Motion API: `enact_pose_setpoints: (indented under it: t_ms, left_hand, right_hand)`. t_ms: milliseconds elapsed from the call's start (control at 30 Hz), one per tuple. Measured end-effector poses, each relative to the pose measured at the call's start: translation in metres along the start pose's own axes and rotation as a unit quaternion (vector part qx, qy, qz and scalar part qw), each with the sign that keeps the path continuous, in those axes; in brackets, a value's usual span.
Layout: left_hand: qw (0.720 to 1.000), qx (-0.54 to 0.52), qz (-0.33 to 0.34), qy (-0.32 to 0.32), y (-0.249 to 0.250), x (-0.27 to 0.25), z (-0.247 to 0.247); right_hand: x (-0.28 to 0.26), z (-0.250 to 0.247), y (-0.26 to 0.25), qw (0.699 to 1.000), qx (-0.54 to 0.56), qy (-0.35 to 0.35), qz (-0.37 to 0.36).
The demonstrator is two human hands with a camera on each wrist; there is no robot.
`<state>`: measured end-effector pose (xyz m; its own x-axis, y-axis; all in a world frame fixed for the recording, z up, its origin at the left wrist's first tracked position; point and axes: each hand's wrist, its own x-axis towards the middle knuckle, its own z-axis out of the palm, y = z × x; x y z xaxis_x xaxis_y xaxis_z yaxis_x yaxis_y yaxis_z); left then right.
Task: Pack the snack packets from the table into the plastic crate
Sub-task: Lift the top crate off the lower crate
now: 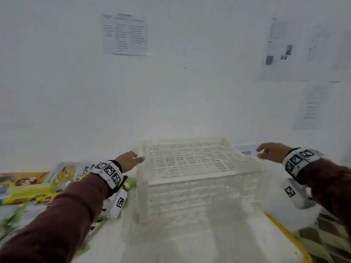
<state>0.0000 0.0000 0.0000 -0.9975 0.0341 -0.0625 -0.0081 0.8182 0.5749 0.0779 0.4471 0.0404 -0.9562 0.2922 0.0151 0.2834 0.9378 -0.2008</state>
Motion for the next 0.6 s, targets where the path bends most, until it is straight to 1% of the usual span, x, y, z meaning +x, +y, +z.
enact_pose_setpoints:
  t_ms: [100, 200, 300, 367, 433, 467, 500, 533, 600]
  left_hand:
    - [0.999, -0.004, -0.047, -0.022, 0.003, 0.018, 0.014]
    - [0.996, -0.002, -0.074, -0.041, 0.004, 0.034, 0.022]
    - [0.992, -0.047, -0.093, -0.066, 0.003, 0.046, 0.028]
    - [0.993, -0.031, -0.094, -0.058, 0.003, 0.046, 0.025]
    - [0.993, -0.037, -0.086, -0.068, 0.003, 0.046, 0.022]
    - [0.992, -0.049, -0.082, -0.077, 0.001, 0.047, 0.020]
    - [0.993, -0.046, -0.081, -0.075, 0.000, 0.048, 0.018]
    - [0.994, -0.044, -0.083, -0.059, -0.004, 0.048, 0.017]
    - [0.993, -0.045, -0.095, -0.045, -0.009, 0.046, 0.014]
  right_hand:
    - [0.031, -0.001, 0.009, 1.000, -0.015, -0.011, 0.025]
    - [0.059, 0.000, 0.012, 0.997, -0.055, -0.039, 0.041]
    - [0.089, 0.008, 0.010, 0.991, -0.075, -0.101, 0.040]
    - [0.103, 0.018, 0.007, 0.986, -0.049, -0.154, 0.048]
    - [0.118, 0.029, 0.006, 0.980, -0.030, -0.194, 0.034]
    - [0.126, 0.035, 0.004, 0.978, -0.027, -0.208, 0.013]
    - [0.134, 0.041, 0.005, 0.978, -0.018, -0.208, -0.013]
    - [0.141, 0.045, 0.006, 0.979, -0.006, -0.200, -0.044]
    - [0.155, 0.049, 0.007, 0.980, 0.020, -0.181, -0.082]
